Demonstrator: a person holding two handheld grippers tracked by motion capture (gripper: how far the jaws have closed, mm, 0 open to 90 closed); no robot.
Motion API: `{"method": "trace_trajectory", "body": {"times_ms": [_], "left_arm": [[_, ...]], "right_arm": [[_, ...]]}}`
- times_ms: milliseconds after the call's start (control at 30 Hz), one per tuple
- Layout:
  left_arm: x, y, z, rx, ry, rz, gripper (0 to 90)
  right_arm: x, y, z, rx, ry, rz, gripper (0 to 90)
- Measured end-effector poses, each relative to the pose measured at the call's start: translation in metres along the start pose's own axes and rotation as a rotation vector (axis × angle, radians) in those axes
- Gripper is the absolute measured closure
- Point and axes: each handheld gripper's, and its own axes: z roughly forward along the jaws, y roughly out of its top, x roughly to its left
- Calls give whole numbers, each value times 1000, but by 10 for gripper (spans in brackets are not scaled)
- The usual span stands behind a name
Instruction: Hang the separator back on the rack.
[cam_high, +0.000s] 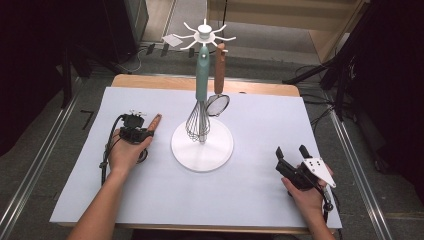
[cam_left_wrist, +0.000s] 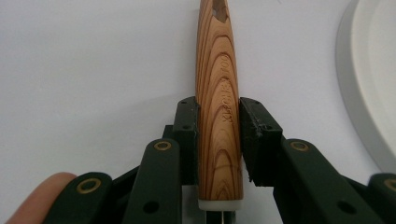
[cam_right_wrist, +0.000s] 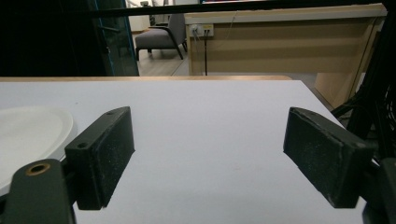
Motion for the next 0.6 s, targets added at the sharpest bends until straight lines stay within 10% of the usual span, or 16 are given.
{"method": "trace_trajectory", "body": {"times_ms": [600], "left_arm": [[4,-14,-21,-105,-100,12,727]], "right_arm": [[0,0,0,1,-2,0,167]]}}
